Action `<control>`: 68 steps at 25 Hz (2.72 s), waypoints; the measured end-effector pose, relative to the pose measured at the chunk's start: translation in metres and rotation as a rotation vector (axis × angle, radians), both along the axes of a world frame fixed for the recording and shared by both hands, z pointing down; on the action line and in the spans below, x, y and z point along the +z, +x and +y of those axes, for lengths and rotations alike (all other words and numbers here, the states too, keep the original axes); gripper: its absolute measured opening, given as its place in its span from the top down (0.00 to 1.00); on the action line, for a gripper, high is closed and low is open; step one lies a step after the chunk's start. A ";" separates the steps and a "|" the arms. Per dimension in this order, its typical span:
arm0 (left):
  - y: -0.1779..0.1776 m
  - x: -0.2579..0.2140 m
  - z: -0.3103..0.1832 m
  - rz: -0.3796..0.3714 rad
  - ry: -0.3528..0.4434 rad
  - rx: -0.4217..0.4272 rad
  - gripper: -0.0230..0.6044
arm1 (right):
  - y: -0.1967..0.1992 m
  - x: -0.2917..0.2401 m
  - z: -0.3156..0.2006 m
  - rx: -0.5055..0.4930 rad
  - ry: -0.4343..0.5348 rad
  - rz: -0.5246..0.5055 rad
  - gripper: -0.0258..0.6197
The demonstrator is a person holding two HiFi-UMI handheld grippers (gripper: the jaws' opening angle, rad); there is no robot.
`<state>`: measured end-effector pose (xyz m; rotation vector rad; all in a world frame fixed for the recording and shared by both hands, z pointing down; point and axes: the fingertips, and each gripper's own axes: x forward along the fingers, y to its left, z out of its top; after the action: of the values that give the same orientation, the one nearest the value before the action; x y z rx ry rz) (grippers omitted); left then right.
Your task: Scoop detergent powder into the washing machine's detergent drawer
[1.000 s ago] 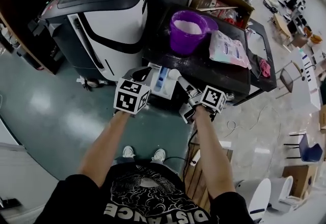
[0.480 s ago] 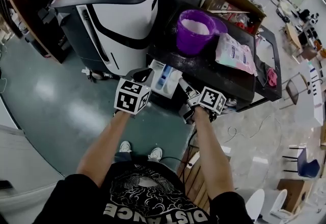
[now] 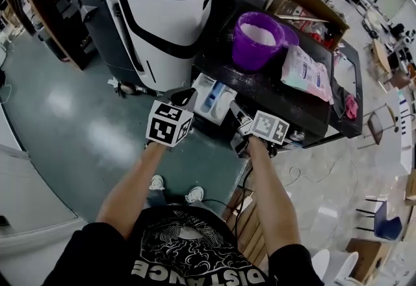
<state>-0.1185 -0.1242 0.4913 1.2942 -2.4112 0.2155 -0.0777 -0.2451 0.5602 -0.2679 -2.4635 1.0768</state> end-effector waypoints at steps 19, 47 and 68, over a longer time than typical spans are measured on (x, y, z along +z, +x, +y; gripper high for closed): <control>0.004 0.000 0.013 0.001 0.002 -0.041 0.96 | -0.002 0.014 0.006 -0.128 0.305 0.063 0.91; 0.003 -0.001 0.016 0.001 -0.002 -0.038 0.96 | -0.001 0.021 0.022 -0.357 0.725 0.074 0.91; 0.004 0.001 0.019 0.002 -0.005 -0.031 0.96 | 0.001 0.022 0.029 -0.451 0.959 0.058 0.91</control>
<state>-0.1140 -0.1052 0.4923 1.2532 -2.4262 0.2111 -0.0766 -0.2160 0.5825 -0.4271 -2.3895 -0.3014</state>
